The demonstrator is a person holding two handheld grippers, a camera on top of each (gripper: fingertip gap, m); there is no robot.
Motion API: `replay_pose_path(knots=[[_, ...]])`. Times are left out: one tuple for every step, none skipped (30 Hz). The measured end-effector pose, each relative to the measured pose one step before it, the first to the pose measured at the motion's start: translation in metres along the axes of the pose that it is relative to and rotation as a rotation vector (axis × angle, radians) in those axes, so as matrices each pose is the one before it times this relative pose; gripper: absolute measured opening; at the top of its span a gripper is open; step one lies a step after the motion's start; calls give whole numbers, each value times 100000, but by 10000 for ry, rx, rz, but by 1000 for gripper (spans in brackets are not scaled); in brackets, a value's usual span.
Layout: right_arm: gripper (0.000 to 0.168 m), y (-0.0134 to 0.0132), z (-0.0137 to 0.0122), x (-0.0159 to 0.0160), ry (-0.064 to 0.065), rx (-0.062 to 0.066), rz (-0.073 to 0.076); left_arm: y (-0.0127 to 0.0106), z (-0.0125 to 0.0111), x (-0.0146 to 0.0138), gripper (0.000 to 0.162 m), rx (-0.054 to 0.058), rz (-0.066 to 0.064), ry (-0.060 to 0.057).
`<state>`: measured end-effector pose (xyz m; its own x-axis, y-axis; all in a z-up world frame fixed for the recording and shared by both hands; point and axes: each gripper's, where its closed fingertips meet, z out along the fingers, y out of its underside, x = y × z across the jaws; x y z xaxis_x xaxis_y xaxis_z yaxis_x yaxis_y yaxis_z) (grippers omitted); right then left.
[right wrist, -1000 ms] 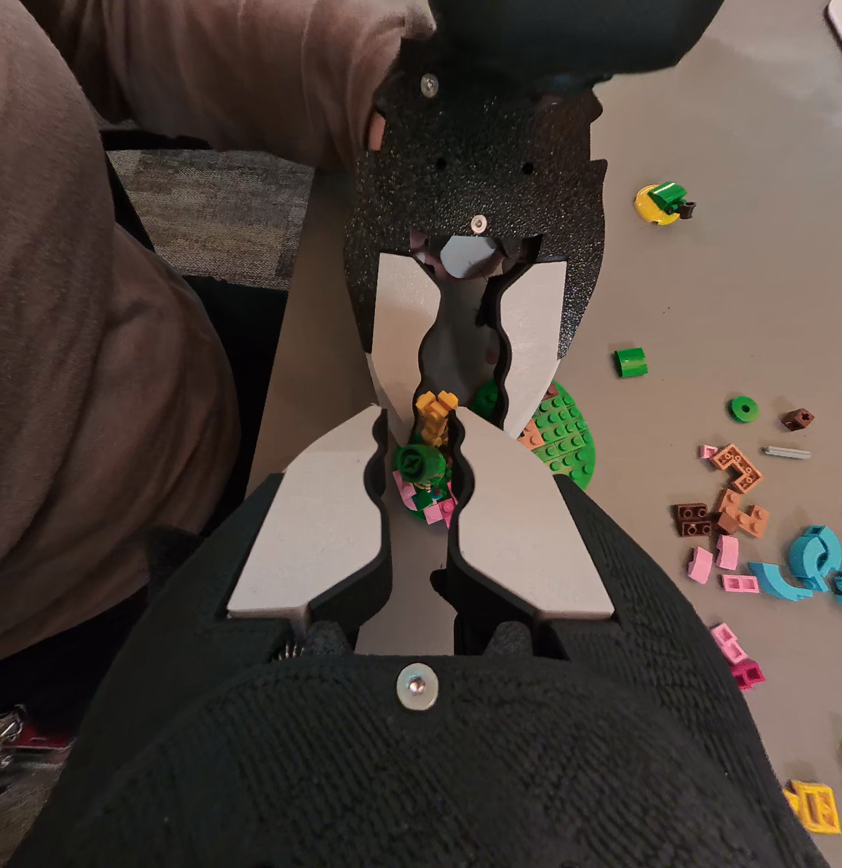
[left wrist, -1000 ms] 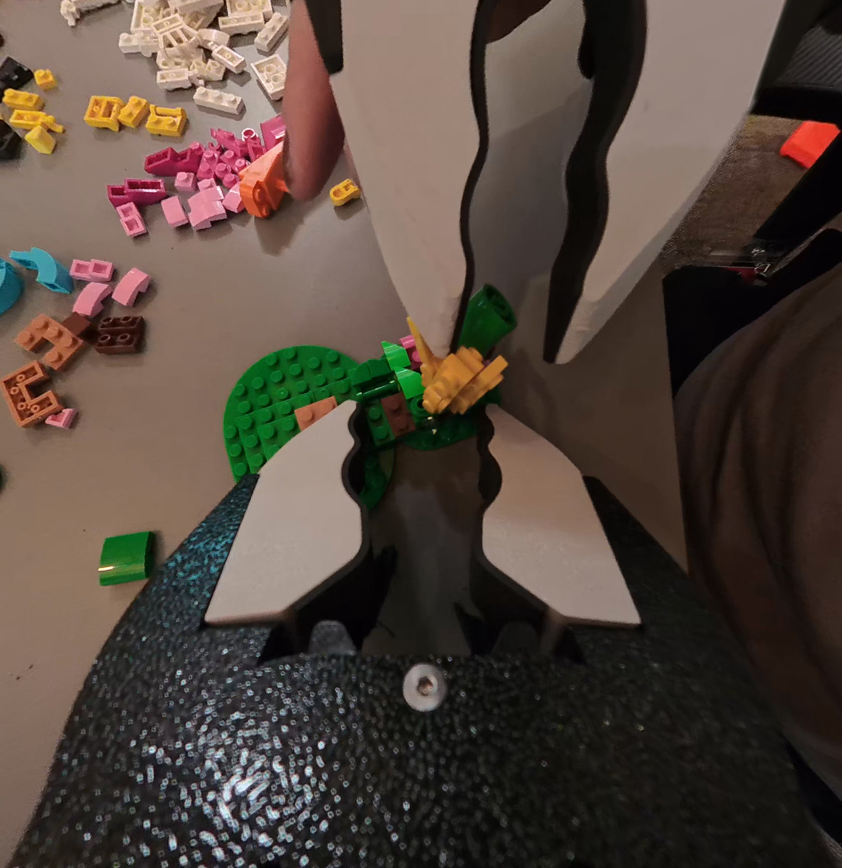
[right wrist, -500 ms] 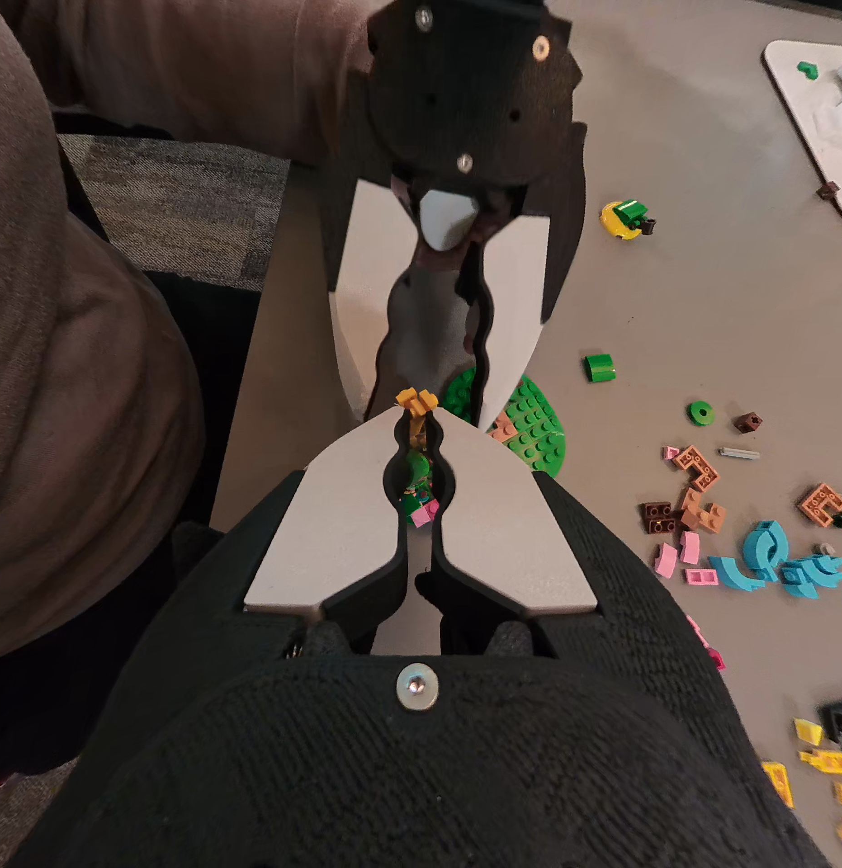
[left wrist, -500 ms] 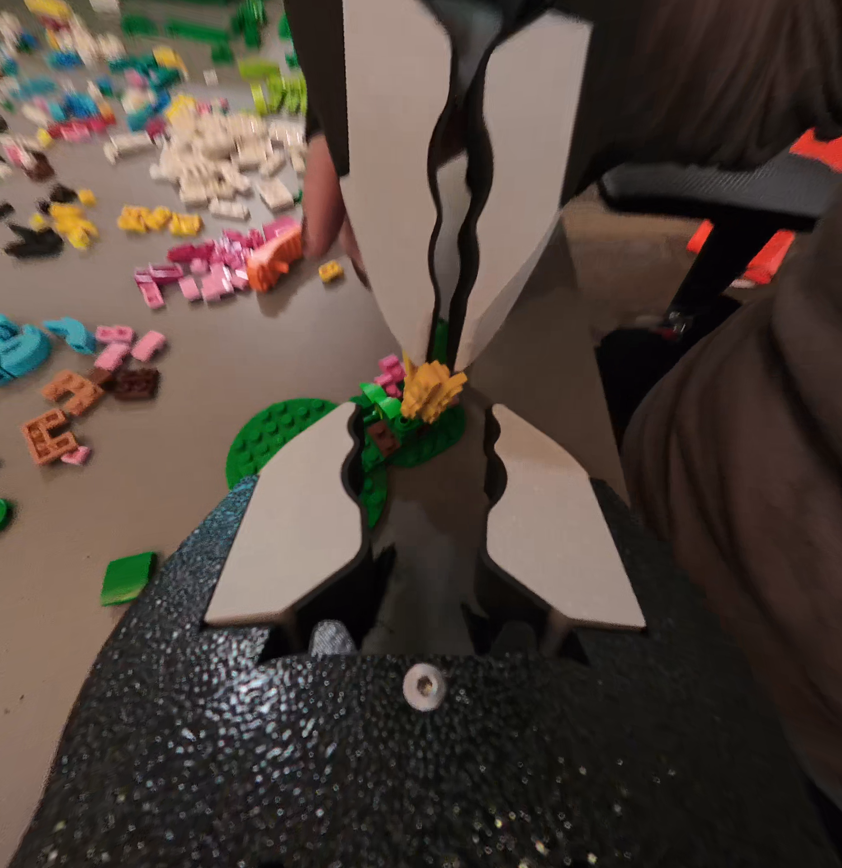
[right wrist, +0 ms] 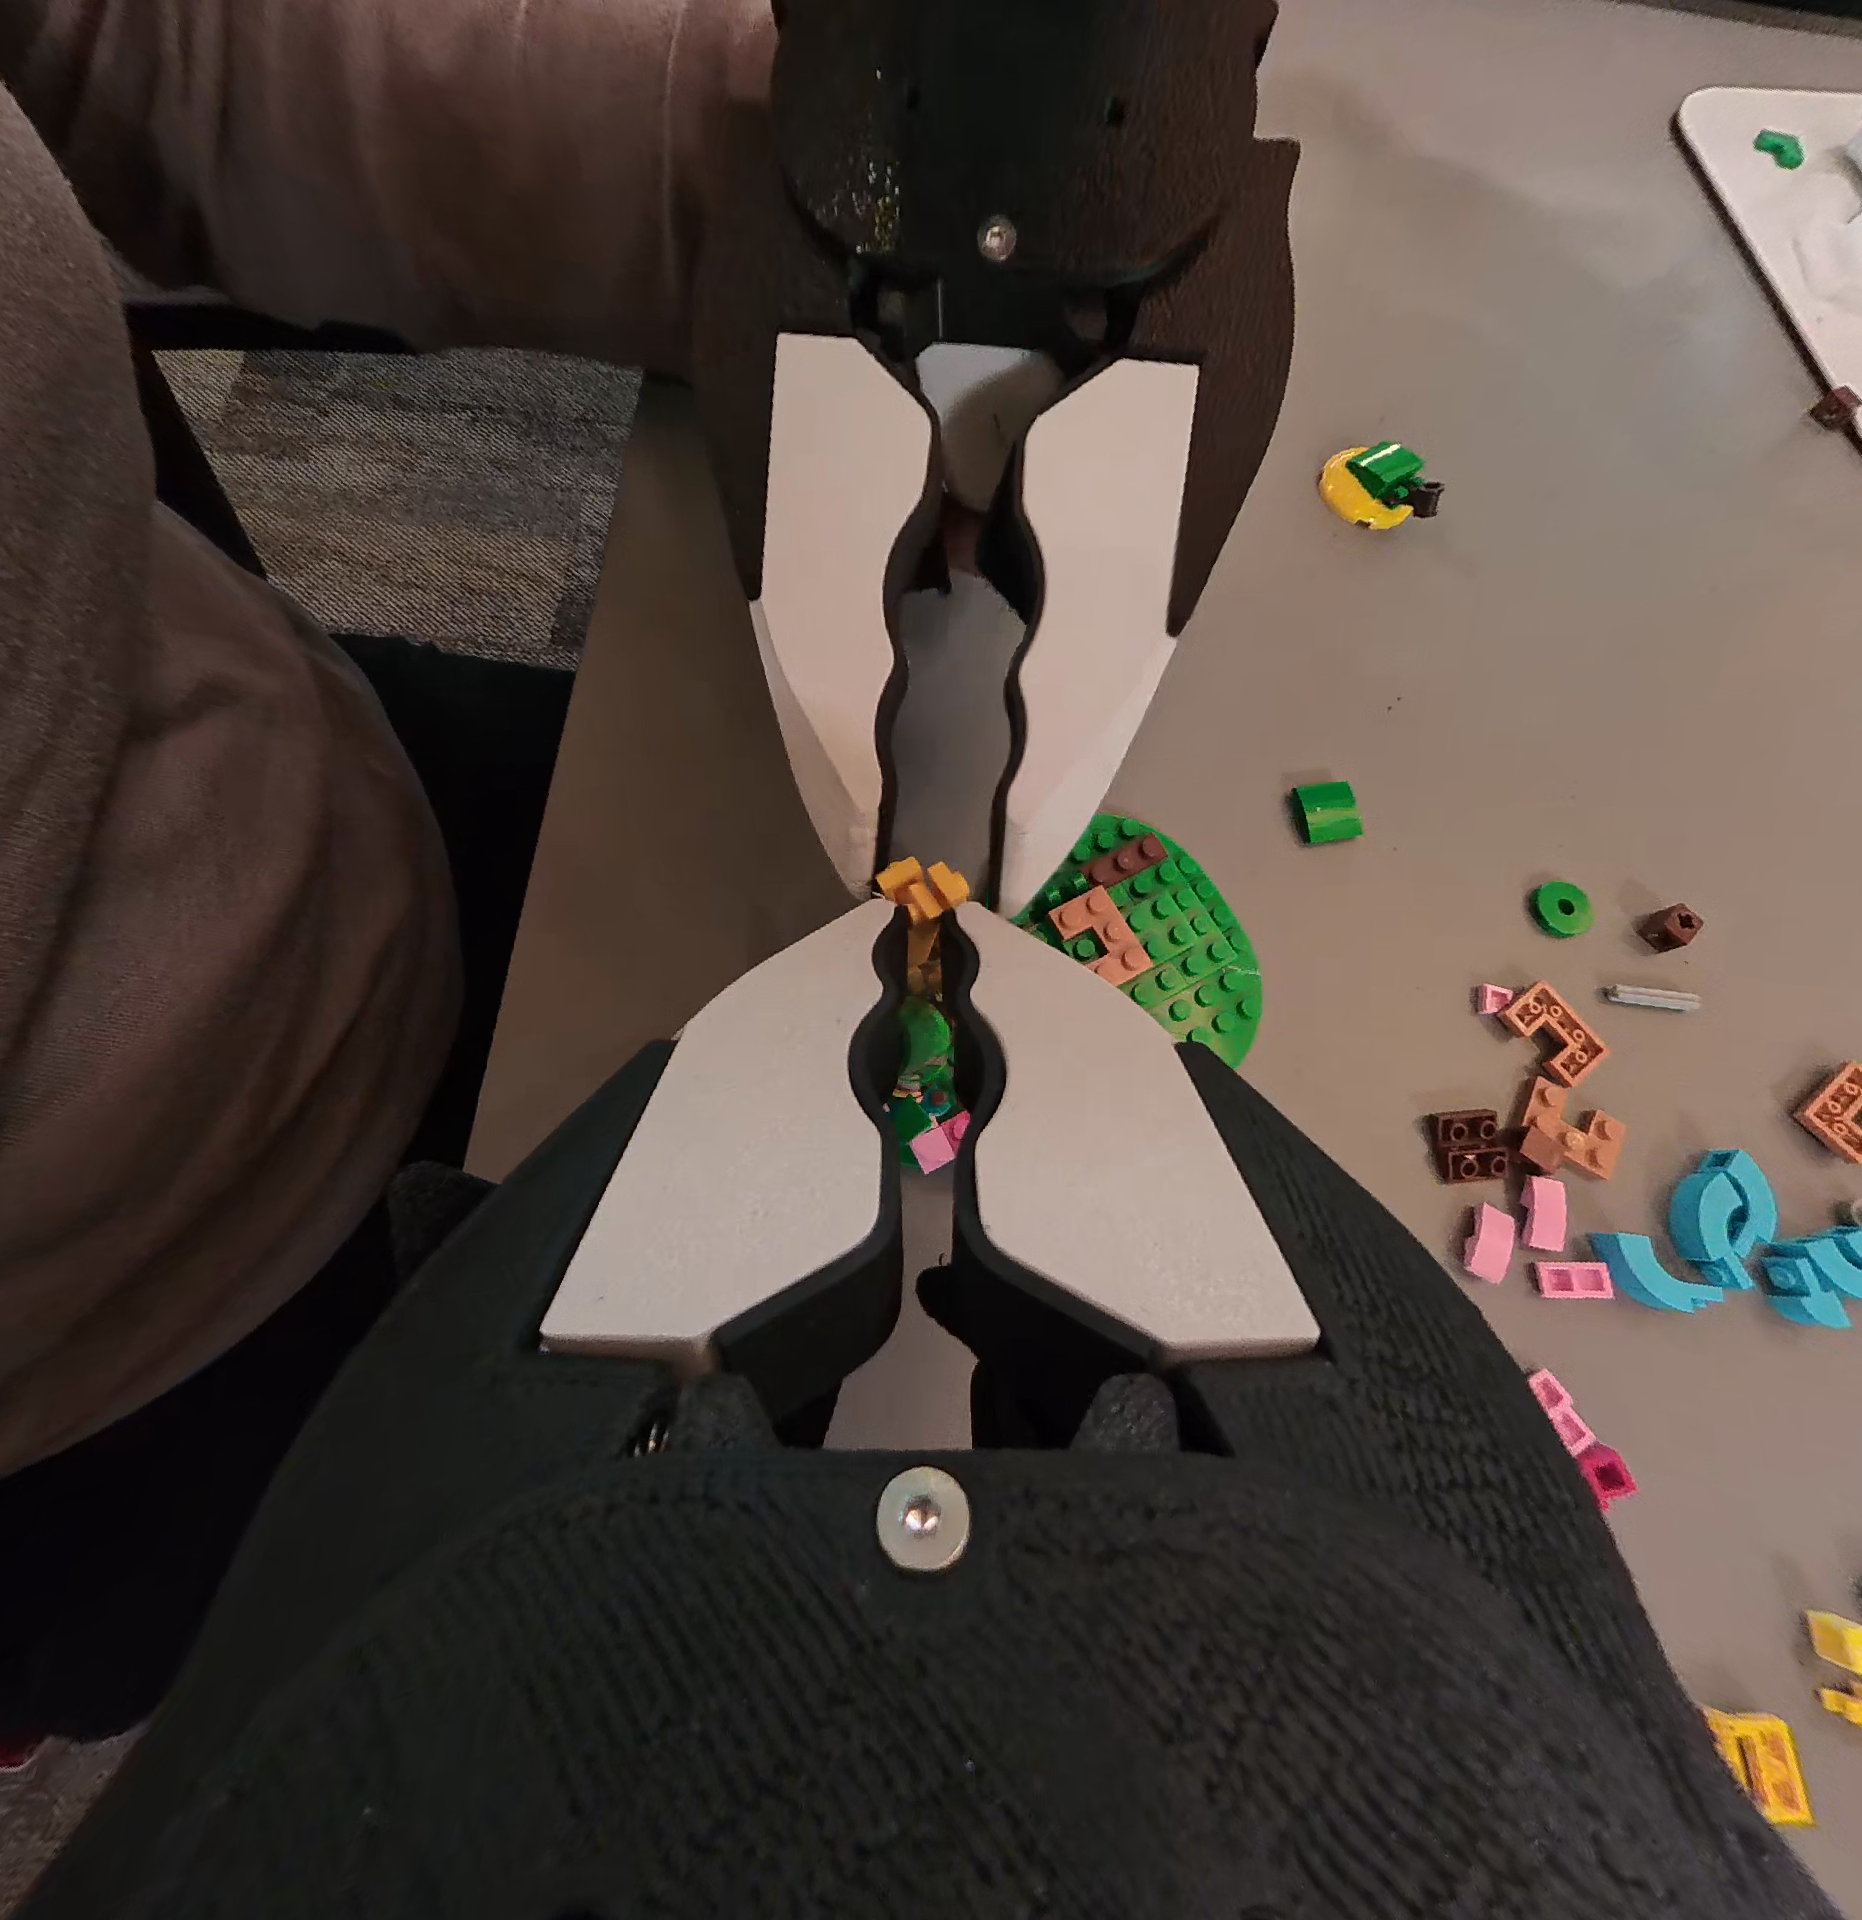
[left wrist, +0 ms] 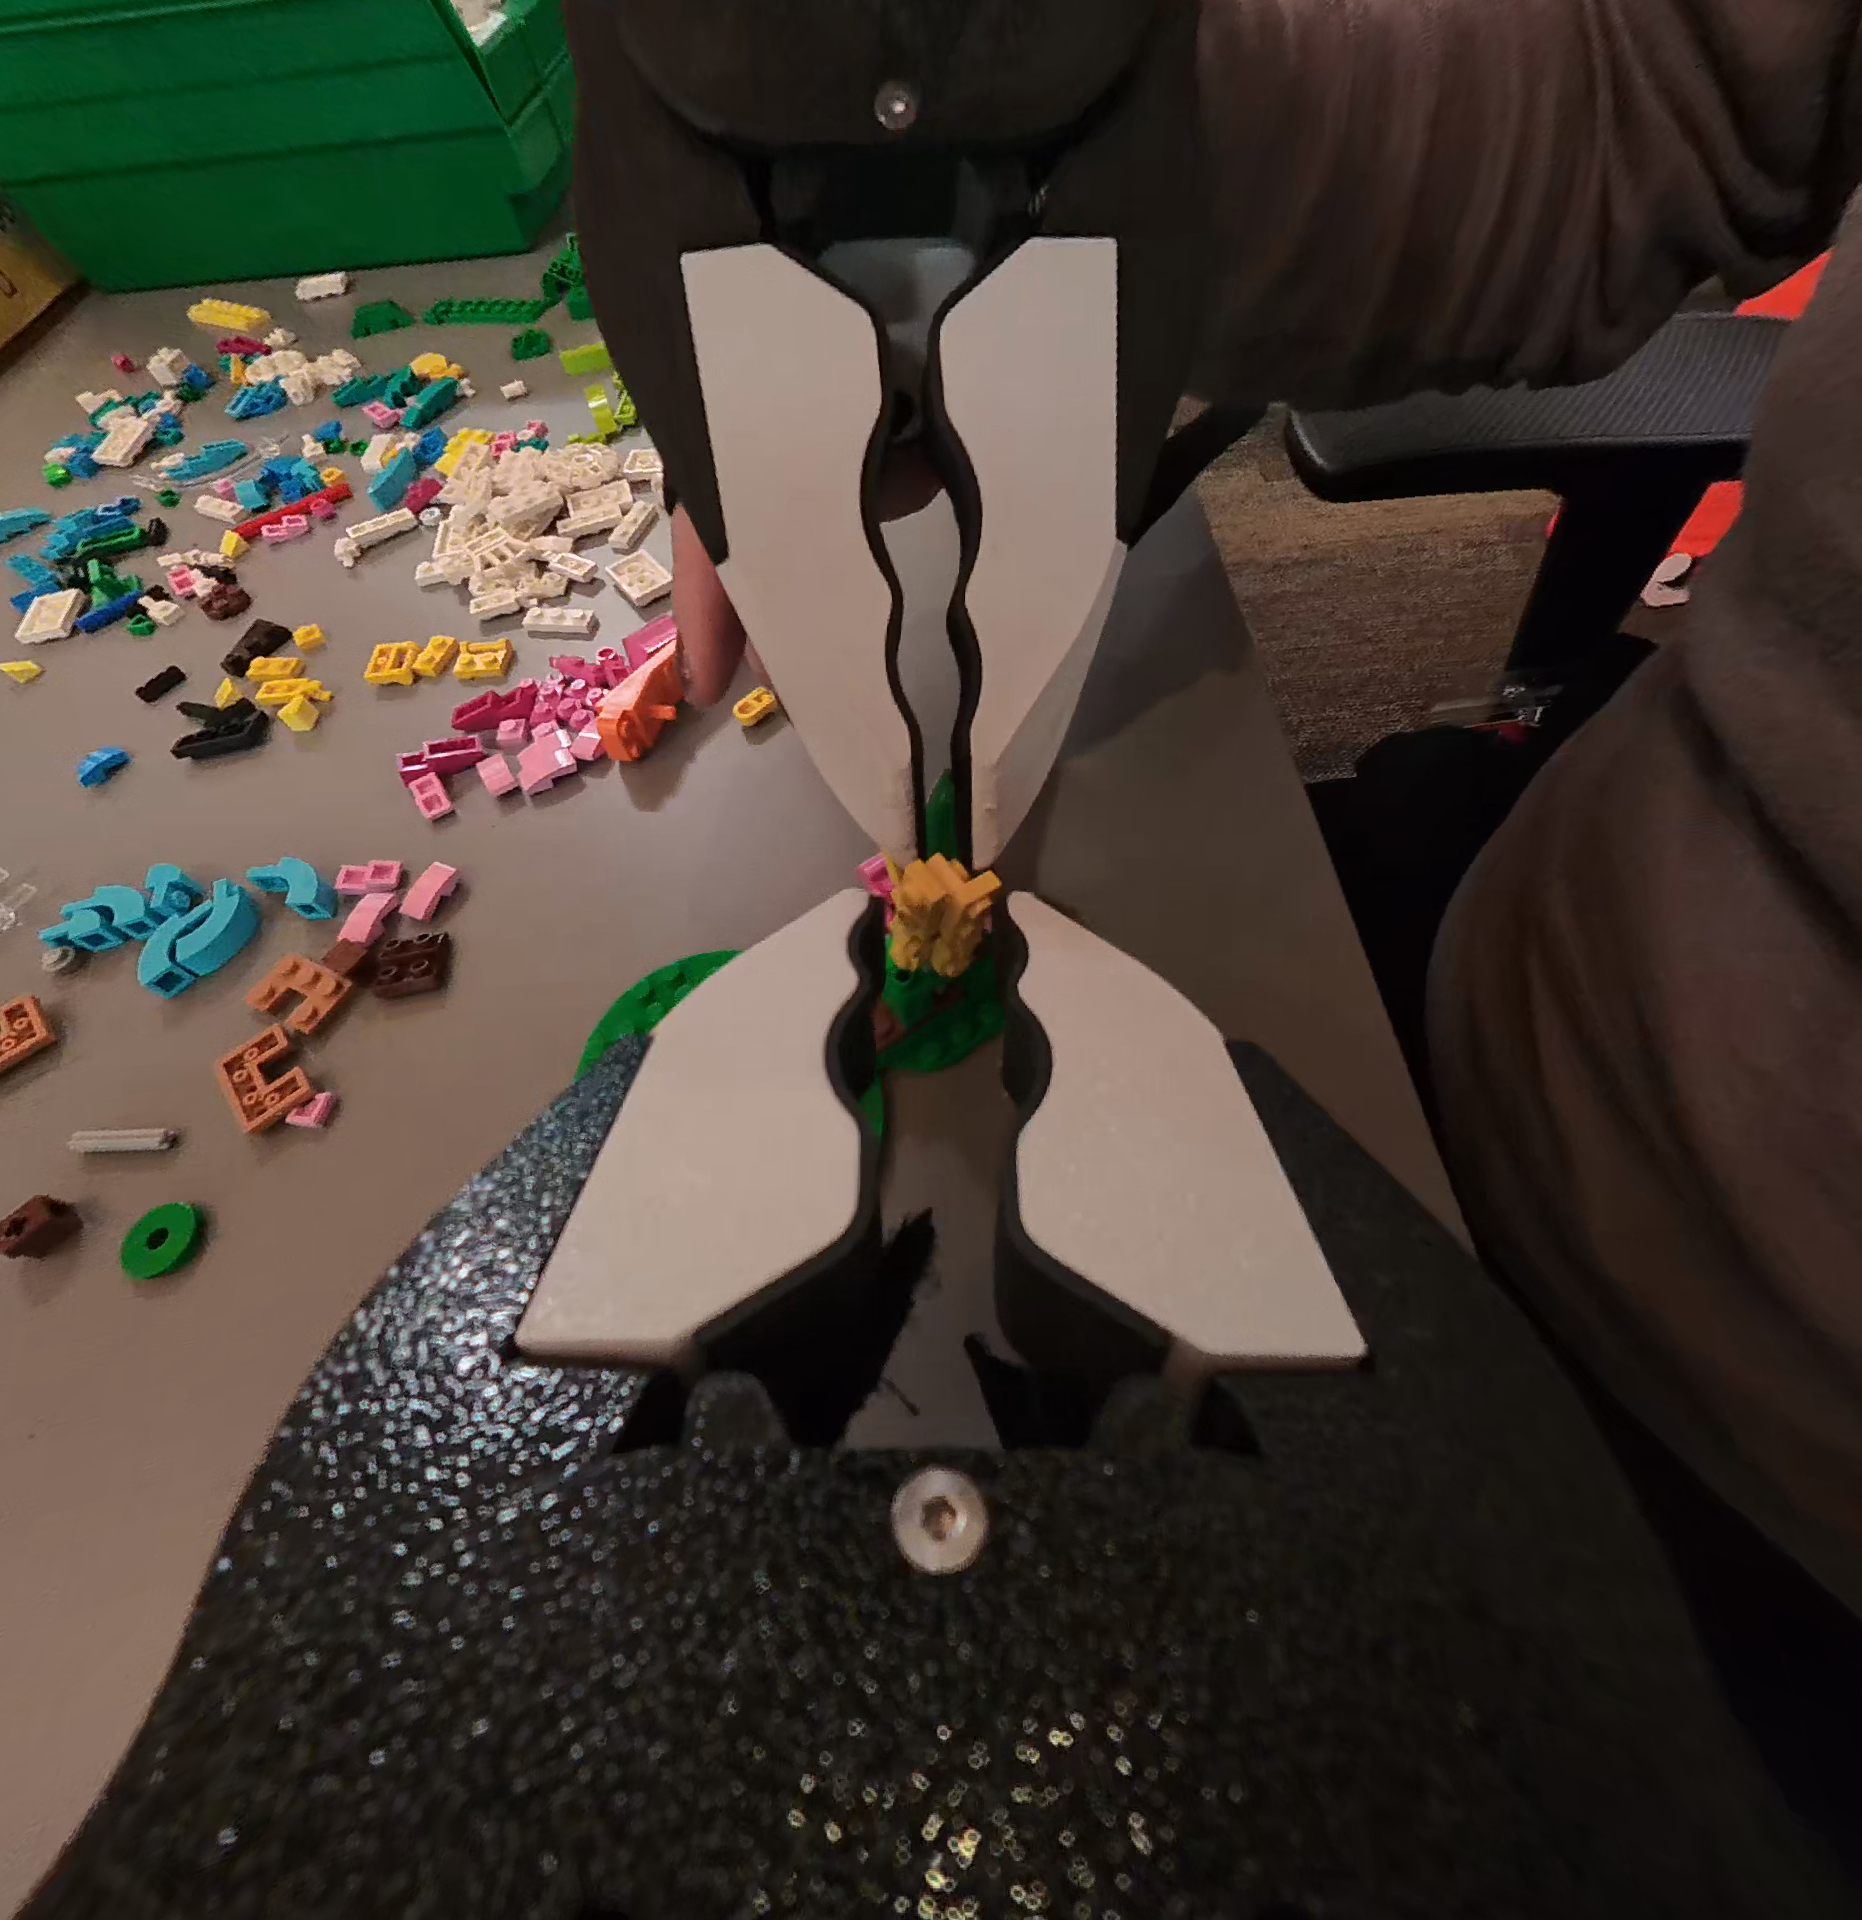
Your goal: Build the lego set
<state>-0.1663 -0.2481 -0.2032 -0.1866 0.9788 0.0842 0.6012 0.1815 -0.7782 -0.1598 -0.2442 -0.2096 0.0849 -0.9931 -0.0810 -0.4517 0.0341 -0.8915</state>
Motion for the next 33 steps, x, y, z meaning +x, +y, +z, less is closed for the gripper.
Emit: replay_pose_path(knots=[[3,8,3,12,-5,26,19,-9,49,97,17,31,2,72],[3,16,-16,36,1,19,8,-8,37,-26,16,28,-30,-8],[3,9,-12,30,2,23,5,-10,5,-39,16,27,-54,3],[3,3,-14,31,8,31,-2,-10,-2,-28,16,20,-73,17],[3,6,-10,60,33,35,-43,-14,0,-47,15,13,-94,14],[3,9,-7,56,55,33,-97,0,2,-49,15,8,-99,17],[3,8,1,29,51,31,-136,1,5,-11,15,2,-106,34],[3,1,-13,15,55,27,-167,3,0,-9,15,-11,-104,36],[3,-5,5,11,70,32,-204,2,-12,-6,15,-17,-75,24],[3,3,-1,4,85,38,-251,4,-8,-13,15,-22,-69,21],[3,-8,-5,6,98,34,-270,5,-4,-4,15,-27,-63,14],[3,11,-8,16,106,29,-281,-6,2,-22,15,-18,-63,1],[3,14,-18,1,112,22,-296,-5,10,-9,15,-13,-73,5],[3,6,-27,-2,113,14,-316,-12,15,-6,15,-8,-73,15],[3,11,-34,-26,107,15,-335,-5,18,19,15,-6,-59,19],[3,10,-31,-42,93,18,-319,-7,19,1,15,-4,-59,5],[3,11,-47,-32,79,17,-274,-9,20,3,15,-2,-54,2],[3,12,-38,-26,64,18,-223,-15,6,5,15,1,-29,-5],[3,-1,-38,-24,49,23,-187,1,7,-6,15,-4,-12,-5],[2,-1,-34,-42,27,27,-146,2,5,7,15,-5,-18,-5],[2,-8,-32,-33,5,30,-99,-8,2,-18,15,-5,-32,-17],[2,-11,-38,-31,-5,36,-63,12,-19,-29,15,-4,-21,-17],[2,-29,-18,-37,-13,38,-38,17,-12,6,15,-1,-29,6],[2,-23,-1,-24,-2,31,-35,15,-11,-2,15,0,-34,5],[2,-13,-9,-7,14,19,-41,6,-15,-22,15,-1,-45,-9],[2,-7,-4,4,14,14,-41,19,-13,-24,15,-3,-31,-10],[2,-18,-7,-17,-2,13,-11,23,-10,18,14,-6,0,0],[2,-12,20,-14,0,12,-18,12,-7,15,14,-8,1,5],[2,-7,7,26,32,2,-8,10,-28,-2,14,-7,5,-5],[2,-1,24,50,47,3,29,6,-17,-3,14,3,7,-5],[3,-7,3,58,68,12,86,-11,-8,-14,14,18,22,-20],[4,-19,-28,77,69,40,187,-12,14,5,14,20,28,-18],[5,-73,-104,54,11,101,306,12,20,26,15,14,8,2]])
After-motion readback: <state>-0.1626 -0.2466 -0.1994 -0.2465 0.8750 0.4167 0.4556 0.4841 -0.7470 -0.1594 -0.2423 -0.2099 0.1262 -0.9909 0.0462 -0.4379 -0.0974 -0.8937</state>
